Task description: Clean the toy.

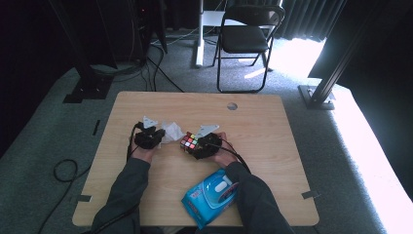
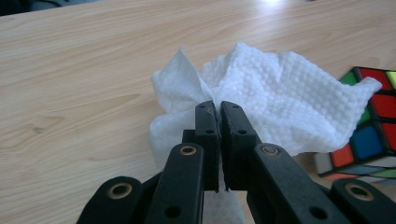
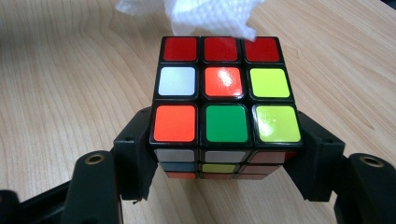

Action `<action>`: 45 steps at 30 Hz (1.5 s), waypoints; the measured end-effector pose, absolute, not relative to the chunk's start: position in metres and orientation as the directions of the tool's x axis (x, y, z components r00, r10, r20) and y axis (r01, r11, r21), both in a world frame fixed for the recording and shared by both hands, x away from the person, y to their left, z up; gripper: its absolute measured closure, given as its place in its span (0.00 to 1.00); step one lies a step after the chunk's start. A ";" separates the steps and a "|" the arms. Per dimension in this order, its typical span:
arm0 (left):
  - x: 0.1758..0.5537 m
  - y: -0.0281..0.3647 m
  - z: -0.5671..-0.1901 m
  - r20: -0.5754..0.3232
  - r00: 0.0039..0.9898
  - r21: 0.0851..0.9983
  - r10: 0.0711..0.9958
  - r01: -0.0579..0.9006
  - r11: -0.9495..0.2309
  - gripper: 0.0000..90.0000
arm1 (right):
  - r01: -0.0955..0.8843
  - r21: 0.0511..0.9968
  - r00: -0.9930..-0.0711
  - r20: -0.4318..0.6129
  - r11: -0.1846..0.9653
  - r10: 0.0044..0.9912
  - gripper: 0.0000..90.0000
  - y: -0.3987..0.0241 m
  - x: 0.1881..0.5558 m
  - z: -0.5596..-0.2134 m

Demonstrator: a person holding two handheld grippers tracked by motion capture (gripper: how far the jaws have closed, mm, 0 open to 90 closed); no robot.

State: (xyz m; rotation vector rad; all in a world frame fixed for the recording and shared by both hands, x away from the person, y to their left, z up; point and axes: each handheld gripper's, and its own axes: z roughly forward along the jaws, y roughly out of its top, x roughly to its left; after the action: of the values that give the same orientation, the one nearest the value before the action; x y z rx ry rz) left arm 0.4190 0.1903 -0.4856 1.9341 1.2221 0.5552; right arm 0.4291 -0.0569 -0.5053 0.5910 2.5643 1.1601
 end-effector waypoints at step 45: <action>0.407 0.143 -0.475 -0.018 0.603 0.794 0.798 0.494 -0.356 0.96 | 0.254 0.759 -0.881 -0.075 0.600 0.468 0.38 -0.057 0.429 -0.505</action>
State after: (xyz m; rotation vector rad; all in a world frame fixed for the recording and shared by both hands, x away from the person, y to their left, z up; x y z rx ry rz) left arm 0.4069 0.1430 -0.4749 2.0268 1.0197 0.4808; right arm 0.4291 -0.0569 -0.5054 0.5915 2.5630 1.1532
